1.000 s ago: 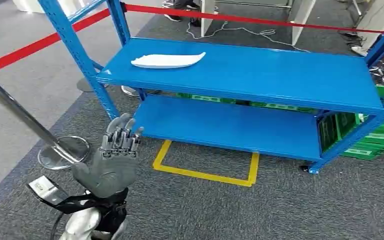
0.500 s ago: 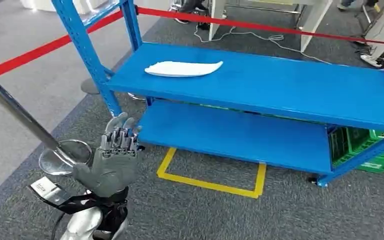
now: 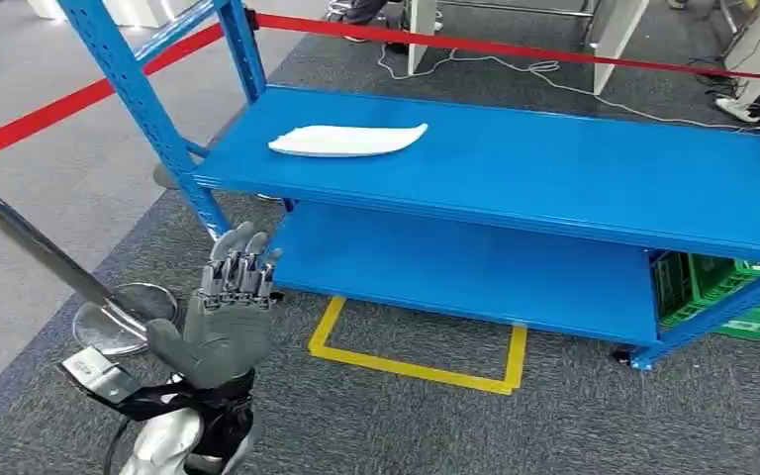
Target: Take the parts from the cabinet and place them on the table.
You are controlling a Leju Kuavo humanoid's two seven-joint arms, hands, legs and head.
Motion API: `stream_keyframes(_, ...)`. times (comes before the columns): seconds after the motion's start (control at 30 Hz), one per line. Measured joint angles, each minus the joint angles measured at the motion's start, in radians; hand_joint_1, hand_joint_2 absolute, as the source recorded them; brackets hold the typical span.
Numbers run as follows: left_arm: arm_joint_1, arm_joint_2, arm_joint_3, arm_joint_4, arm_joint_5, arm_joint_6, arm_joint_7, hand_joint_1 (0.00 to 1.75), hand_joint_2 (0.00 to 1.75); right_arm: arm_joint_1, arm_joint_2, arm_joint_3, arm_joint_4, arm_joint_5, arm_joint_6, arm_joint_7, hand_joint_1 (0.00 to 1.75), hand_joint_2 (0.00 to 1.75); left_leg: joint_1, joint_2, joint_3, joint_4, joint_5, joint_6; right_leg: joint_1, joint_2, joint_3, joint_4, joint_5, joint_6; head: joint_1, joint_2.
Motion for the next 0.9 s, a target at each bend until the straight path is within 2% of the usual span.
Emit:
stream_keyframes(0.03,-0.003,0.000,0.000,0.000,0.000,0.000,0.003,0.00,0.00,-0.001,0.000,0.000,0.000,0.000,0.000,0.000,0.00,0.00,0.000,-0.003,0.002,-0.009,-0.011,0.020,0.000,0.001,-0.001,-0.001,-0.003,0.003,0.000,0.000)
stream_keyframes(0.1,-0.004,0.000,0.000,0.002,0.003,0.000,0.006,0.00,0.00,-0.001,0.000,-0.001,0.000,0.001,-0.001,0.000,0.00,0.00,-0.004,-0.005,0.001,-0.010,-0.016,0.032,-0.002,-0.003,0.007,-0.011,-0.005,0.012,0.006,0.000)
stream_keyframes(0.17,-0.005,-0.001,-0.001,0.002,0.005,-0.001,0.011,0.00,0.00,-0.002,0.000,-0.002,0.000,0.002,-0.001,0.000,0.00,0.00,0.002,-0.006,0.006,-0.014,-0.016,0.046,-0.004,-0.003,0.010,0.001,-0.018,0.023,0.006,0.000)
stream_keyframes(0.2,-0.007,-0.001,-0.001,0.002,0.005,-0.001,0.013,0.00,0.00,-0.003,0.000,-0.002,0.000,0.004,-0.002,-0.001,0.00,0.00,0.002,-0.005,0.009,-0.014,-0.020,0.051,-0.004,-0.005,-0.009,0.042,-0.042,0.026,0.014,0.000)
stream_keyframes(0.27,-0.010,-0.001,-0.001,0.005,-0.003,0.001,0.023,0.00,0.00,-0.003,0.000,-0.003,0.000,0.006,-0.002,-0.002,0.00,0.00,0.000,-0.005,0.010,-0.014,-0.024,0.058,-0.004,-0.005,-0.102,0.212,-0.118,0.031,0.016,0.000)
stream_keyframes(0.3,-0.010,0.000,-0.001,0.009,-0.007,0.001,0.027,0.00,0.00,-0.002,0.000,-0.005,0.000,0.008,-0.001,-0.002,0.00,0.00,-0.001,-0.005,0.011,-0.014,-0.026,0.060,-0.004,-0.005,-0.144,0.279,-0.136,0.031,0.017,0.000)
stream_keyframes(0.33,-0.011,0.002,-0.001,0.014,-0.013,0.001,0.028,0.00,0.00,0.000,0.000,-0.007,0.000,0.009,-0.001,-0.002,0.00,0.00,-0.001,-0.005,0.013,-0.014,-0.028,0.061,-0.004,-0.005,-0.172,0.311,-0.132,0.031,0.016,0.000)
stream_keyframes(0.37,-0.011,0.003,-0.002,0.018,-0.018,-0.002,0.029,0.00,0.00,0.000,0.000,-0.008,0.000,0.010,0.000,-0.002,0.00,0.00,-0.001,-0.008,0.017,-0.014,-0.038,0.061,-0.004,-0.005,-0.176,0.295,-0.102,0.030,0.017,0.000)
stream_keyframes(0.4,-0.011,0.004,-0.003,0.022,-0.024,-0.006,0.029,0.00,0.00,0.001,0.000,-0.009,0.000,0.012,0.000,-0.002,0.00,0.00,-0.001,-0.010,0.025,-0.014,-0.045,0.059,-0.005,-0.005,-0.159,0.240,-0.052,0.030,0.018,0.000)
stream_keyframes(0.47,-0.017,0.008,-0.011,0.030,-0.036,-0.021,0.029,0.00,0.00,0.000,0.000,-0.012,0.000,0.016,0.002,-0.003,0.00,0.00,-0.001,-0.011,0.047,-0.014,-0.062,0.051,-0.008,-0.008,-0.087,0.066,0.050,0.029,0.019,0.000)
stream_keyframes(0.5,-0.022,0.009,-0.016,0.035,-0.039,-0.025,0.029,0.00,0.00,0.000,0.000,-0.015,0.000,0.016,0.002,-0.003,0.00,0.00,-0.007,-0.011,0.053,-0.011,-0.070,0.043,-0.008,-0.011,-0.067,0.026,0.038,0.029,0.021,0.000)
stream_keyframes(0.53,-0.024,0.011,-0.019,0.039,-0.039,-0.027,0.030,0.00,0.00,-0.003,0.000,-0.016,0.000,0.018,0.004,-0.006,0.00,0.00,-0.010,-0.013,0.054,-0.010,-0.082,0.039,-0.008,-0.007,-0.056,0.020,0.028,0.017,0.020,0.000)
stream_keyframes(0.6,-0.027,0.011,-0.026,0.045,-0.042,-0.028,0.037,0.00,0.00,0.000,0.000,-0.018,0.000,0.018,0.004,-0.006,0.00,0.00,-0.008,-0.012,0.064,-0.013,-0.069,0.028,-0.003,-0.006,-0.056,0.023,0.035,0.007,0.018,0.000)
stream_keyframes(0.63,-0.029,0.011,-0.026,0.049,-0.041,-0.028,0.045,0.00,0.00,0.000,0.000,-0.019,0.000,0.018,0.004,-0.006,0.00,0.00,-0.007,-0.012,0.066,-0.013,-0.070,0.027,-0.004,-0.005,-0.054,0.021,0.037,0.003,0.018,0.000)
stream_keyframes(0.67,-0.030,0.010,-0.026,0.051,-0.036,-0.026,0.053,0.00,0.00,-0.001,0.000,-0.020,0.000,0.018,0.003,-0.005,0.00,0.00,-0.006,-0.011,0.064,-0.011,-0.080,0.022,-0.010,-0.005,-0.045,0.015,0.039,-0.002,0.019,0.000)
stream_keyframes(0.7,-0.032,0.009,-0.026,0.053,-0.034,-0.022,0.056,0.00,0.00,-0.001,0.000,-0.022,0.000,0.018,0.002,-0.004,0.00,0.00,-0.007,-0.009,0.049,0.021,-0.091,0.016,-0.011,-0.005,-0.037,0.010,0.035,-0.007,0.013,0.000)
stream_keyframes(0.73,-0.035,0.009,-0.026,0.056,-0.032,-0.020,0.060,0.00,0.00,-0.001,0.000,-0.024,0.000,0.018,0.002,-0.003,0.00,0.00,-0.007,-0.009,0.014,0.083,-0.116,0.012,-0.011,-0.006,-0.031,0.007,0.031,-0.013,0.012,0.000)
stream_keyframes(0.77,-0.035,0.010,-0.026,0.058,-0.029,-0.019,0.063,0.00,0.00,-0.001,0.000,-0.025,0.000,0.018,0.002,-0.003,0.00,0.00,-0.007,-0.009,-0.036,0.167,-0.143,0.010,-0.011,-0.006,-0.026,0.007,0.026,-0.018,0.013,0.000)
stream_keyframes(0.8,-0.034,0.010,-0.025,0.063,-0.026,-0.018,0.065,0.00,0.00,-0.001,0.000,-0.026,0.000,0.018,0.002,-0.003,0.00,0.00,-0.007,-0.009,-0.086,0.240,-0.161,0.009,-0.010,-0.006,-0.021,0.007,0.019,-0.020,0.012,0.000)
stream_keyframes(0.83,-0.033,0.011,-0.025,0.066,-0.026,-0.018,0.067,0.00,0.00,-0.001,0.000,-0.026,0.000,0.018,0.002,-0.003,0.00,0.00,-0.007,-0.009,-0.126,0.288,-0.161,0.009,-0.010,-0.005,-0.014,0.007,0.013,-0.021,0.012,0.000)
stream_keyframes(0.87,-0.033,0.011,-0.024,0.069,-0.024,-0.017,0.067,0.00,0.00,-0.001,0.000,-0.027,0.000,0.017,0.002,-0.003,0.00,0.00,-0.007,-0.009,-0.140,0.287,-0.137,0.011,-0.010,-0.003,-0.005,0.007,0.006,-0.020,0.013,0.000)
stream_keyframes(0.9,-0.033,0.011,-0.024,0.071,-0.024,-0.017,0.068,0.00,0.00,0.000,0.000,-0.027,0.000,0.017,0.002,-0.003,0.00,0.00,-0.007,-0.009,-0.134,0.247,-0.087,0.013,-0.010,0.000,0.006,0.007,-0.003,-0.019,0.012,0.000)
